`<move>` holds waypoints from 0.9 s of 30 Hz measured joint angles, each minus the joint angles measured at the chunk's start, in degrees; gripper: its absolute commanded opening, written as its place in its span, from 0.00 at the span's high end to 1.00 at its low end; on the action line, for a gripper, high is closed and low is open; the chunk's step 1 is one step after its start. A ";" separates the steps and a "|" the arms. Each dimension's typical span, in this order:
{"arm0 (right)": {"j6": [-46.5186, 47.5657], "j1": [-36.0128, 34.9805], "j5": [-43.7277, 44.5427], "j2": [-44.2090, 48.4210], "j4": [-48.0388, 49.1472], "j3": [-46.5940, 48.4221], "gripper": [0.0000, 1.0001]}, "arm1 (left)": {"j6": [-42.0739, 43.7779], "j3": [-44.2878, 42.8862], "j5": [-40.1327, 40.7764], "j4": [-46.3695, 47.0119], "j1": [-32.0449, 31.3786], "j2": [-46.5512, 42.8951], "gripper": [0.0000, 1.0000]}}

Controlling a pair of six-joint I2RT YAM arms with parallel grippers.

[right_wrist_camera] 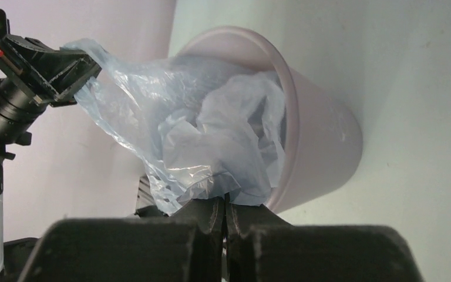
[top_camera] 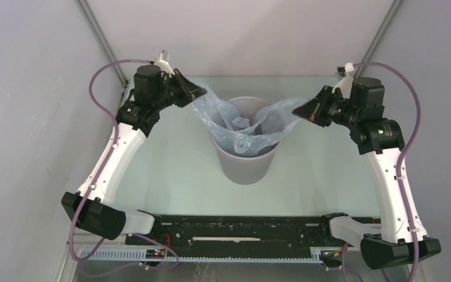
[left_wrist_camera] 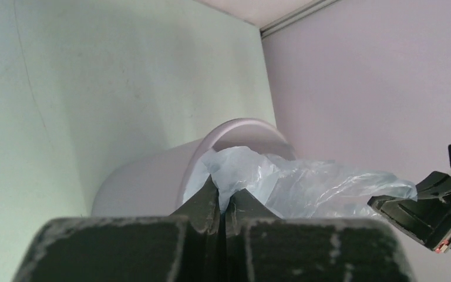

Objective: Put the trash bags into the trash bin

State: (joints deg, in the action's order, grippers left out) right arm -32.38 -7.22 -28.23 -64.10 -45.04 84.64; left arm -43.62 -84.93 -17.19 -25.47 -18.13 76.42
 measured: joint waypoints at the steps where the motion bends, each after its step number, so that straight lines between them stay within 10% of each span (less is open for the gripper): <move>1: 0.13 -0.02 -0.35 0.00 -0.37 -0.96 1.00 | -0.68 1.51 -0.13 0.24 0.42 -0.07 0.98; 9: 0.70 -3.78 -4.13 -2.10 -1.99 -4.02 0.97 | -4.72 8.92 -4.17 4.20 0.70 -1.33 0.92; 19: 12.15 0.42 1.33 -6.60 -14.51 6.27 0.31 | -5.44 8.87 -6.01 6.67 0.94 -1.40 0.84; 27: 22.16 -7.28 13.57 -4.83 -8.13 6.23 0.13 | -5.35 8.85 -7.26 5.64 1.27 -1.40 0.79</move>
State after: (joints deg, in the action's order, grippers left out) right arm -10.22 -14.50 -14.66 -68.93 -53.17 90.87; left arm -48.97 -76.07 -24.45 -19.84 -16.86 75.02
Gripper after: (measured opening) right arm 0.834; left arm 0.195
